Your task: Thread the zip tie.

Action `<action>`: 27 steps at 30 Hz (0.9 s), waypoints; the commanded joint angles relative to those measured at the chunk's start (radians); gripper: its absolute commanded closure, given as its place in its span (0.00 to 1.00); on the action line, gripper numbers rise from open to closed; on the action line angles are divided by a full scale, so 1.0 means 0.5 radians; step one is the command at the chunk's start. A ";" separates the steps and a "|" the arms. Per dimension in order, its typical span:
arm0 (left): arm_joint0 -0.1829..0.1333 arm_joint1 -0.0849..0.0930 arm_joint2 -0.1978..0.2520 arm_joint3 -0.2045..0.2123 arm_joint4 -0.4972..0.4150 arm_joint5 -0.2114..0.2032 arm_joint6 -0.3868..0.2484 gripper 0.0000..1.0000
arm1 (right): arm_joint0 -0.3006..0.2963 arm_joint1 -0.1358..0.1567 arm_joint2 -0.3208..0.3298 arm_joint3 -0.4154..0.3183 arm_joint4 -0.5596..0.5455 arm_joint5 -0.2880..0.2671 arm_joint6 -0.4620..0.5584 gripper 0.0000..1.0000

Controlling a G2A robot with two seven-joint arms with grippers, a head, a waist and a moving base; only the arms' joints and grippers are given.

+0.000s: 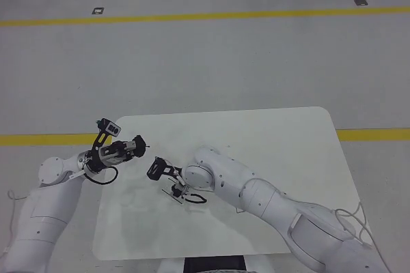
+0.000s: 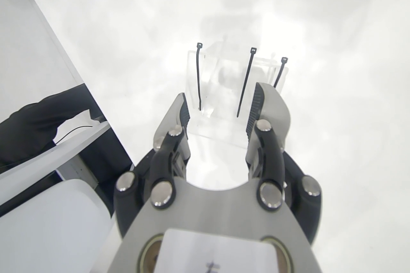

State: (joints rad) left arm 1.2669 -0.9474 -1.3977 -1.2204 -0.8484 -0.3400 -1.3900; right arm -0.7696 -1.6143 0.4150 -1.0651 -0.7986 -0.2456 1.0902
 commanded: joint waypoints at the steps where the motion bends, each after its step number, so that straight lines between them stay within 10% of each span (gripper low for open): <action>1: 0.000 0.000 0.000 0.000 0.000 0.000 0.000 1.00 | 0.003 -0.009 -0.005 0.016 -0.002 -0.003 -0.001 0.60; 27: 0.000 0.000 0.000 0.000 0.000 0.000 0.000 1.00 | 0.084 -0.166 -0.069 0.301 -0.051 0.075 -0.020 0.73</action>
State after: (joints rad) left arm 1.2669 -0.9474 -1.3977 -1.2204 -0.8484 -0.3400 -1.3900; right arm -0.7280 -1.6958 0.3802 -0.9174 -0.8245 -0.2085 1.0818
